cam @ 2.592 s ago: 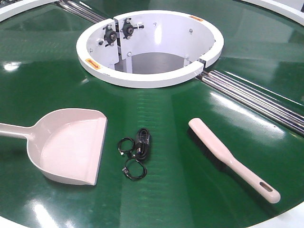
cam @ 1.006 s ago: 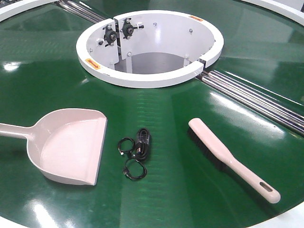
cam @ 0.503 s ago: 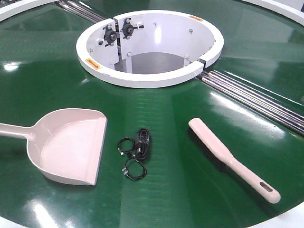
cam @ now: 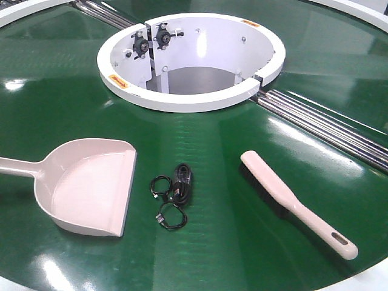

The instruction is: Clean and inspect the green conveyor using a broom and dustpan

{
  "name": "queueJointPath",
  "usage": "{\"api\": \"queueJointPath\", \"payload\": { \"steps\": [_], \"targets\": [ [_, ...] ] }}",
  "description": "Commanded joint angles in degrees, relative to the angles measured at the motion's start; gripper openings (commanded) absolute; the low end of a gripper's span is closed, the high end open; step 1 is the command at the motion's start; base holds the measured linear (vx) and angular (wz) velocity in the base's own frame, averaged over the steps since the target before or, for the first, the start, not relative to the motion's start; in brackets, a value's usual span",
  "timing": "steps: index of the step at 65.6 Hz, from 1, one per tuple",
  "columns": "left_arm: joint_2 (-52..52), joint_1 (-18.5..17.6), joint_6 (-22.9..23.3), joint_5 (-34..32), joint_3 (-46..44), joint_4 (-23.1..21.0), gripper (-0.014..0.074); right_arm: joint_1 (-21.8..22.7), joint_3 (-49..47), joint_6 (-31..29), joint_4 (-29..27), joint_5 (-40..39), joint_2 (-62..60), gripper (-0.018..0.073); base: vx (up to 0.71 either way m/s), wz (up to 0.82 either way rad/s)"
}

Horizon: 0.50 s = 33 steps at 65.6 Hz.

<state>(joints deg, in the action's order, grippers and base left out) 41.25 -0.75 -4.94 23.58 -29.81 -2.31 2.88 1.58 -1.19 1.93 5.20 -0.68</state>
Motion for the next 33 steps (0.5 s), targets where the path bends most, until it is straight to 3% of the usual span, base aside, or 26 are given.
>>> {"api": "queueJointPath", "payload": {
  "steps": [1, 16, 29, 33],
  "targets": [
    [0.00, -0.01, 0.18, -3.32, -2.37, -0.07, 0.0202, 0.39, 0.21, -0.13, 0.00, -4.05, -0.60, -0.0008, 0.00, 0.00],
    [0.00, -0.01, 0.18, -2.38, -2.73, -0.07, 0.0470, 0.39, 0.21, -0.13, 0.00, -4.05, -0.60, -0.0008, 0.00, 0.00],
    [0.00, -0.01, 0.11, -2.92, -2.79, -0.02, 0.0498, 0.39, 0.21, -0.13, 0.00, -4.05, -0.60, -0.0008, 0.00, 0.00],
    [0.57, -0.01, -3.65, 0.65, -4.15, 1.54, 0.0498, 0.39, 0.21, -0.13, 0.00, -4.05, -0.60, -0.0008, 0.00, 0.00]
  ]
}}
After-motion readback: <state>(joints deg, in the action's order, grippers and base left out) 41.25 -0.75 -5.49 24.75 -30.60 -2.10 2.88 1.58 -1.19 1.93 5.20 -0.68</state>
